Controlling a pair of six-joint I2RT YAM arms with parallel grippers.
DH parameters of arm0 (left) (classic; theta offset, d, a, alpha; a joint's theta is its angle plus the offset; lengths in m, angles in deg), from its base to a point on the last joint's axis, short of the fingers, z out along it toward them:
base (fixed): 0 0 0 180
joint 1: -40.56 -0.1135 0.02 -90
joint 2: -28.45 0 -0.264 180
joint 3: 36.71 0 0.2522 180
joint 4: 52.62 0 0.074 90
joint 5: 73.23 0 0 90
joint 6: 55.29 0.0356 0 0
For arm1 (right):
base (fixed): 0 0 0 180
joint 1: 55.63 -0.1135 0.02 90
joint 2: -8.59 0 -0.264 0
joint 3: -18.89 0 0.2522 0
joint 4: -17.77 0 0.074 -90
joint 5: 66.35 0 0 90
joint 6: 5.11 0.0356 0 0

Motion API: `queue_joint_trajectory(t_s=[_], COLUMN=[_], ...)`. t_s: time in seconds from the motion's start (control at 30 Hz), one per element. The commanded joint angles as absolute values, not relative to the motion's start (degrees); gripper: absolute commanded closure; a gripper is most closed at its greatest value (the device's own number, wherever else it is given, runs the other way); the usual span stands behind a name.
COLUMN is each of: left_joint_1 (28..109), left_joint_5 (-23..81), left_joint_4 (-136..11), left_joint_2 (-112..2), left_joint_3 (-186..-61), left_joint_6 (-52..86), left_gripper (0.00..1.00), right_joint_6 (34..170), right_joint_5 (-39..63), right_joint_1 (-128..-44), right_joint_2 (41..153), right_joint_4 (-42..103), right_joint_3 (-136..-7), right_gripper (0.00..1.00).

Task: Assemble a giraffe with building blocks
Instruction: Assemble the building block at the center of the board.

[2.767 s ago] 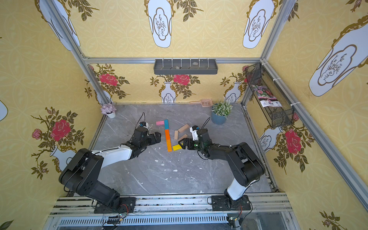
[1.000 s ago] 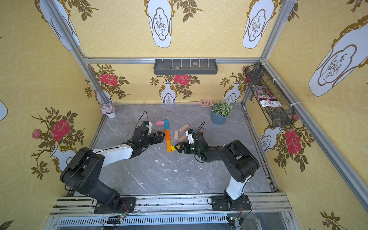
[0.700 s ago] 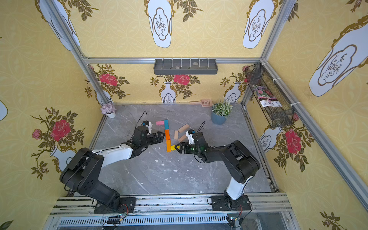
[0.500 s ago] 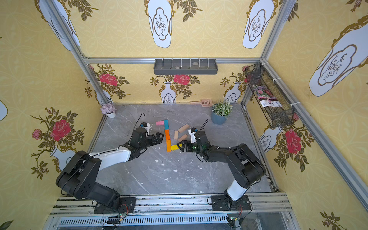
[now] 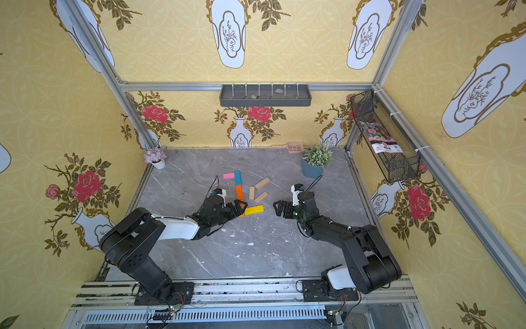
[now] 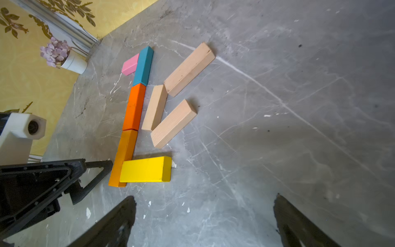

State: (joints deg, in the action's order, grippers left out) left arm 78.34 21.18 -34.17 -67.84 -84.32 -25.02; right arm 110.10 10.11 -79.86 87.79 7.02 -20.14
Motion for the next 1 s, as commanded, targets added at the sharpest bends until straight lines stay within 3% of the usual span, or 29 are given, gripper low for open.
queue_joint_trajectory(t_s=[0.0,0.4,0.97], left_joint_1=[79.4,84.1,85.5], left_joint_5=[18.1,11.7,11.8], left_joint_4=[-34.3,-40.5,-40.9], left_joint_2=[-68.4,-64.4,-66.7], left_joint_3=[-84.5,-83.2,-86.0], left_joint_6=[-26.6,-26.8,-27.1], left_gripper=[0.01,0.01,0.01], right_joint_6=[110.6,111.3,111.5], right_joint_5=[12.1,11.0,11.4], right_joint_1=[-79.7,-79.7,-79.6], right_joint_2=[85.6,84.9,83.8], right_joint_4=[2.0,1.9,2.7], right_joint_3=[-19.0,-19.4,-19.2], right_gripper=[0.00,0.01,0.02])
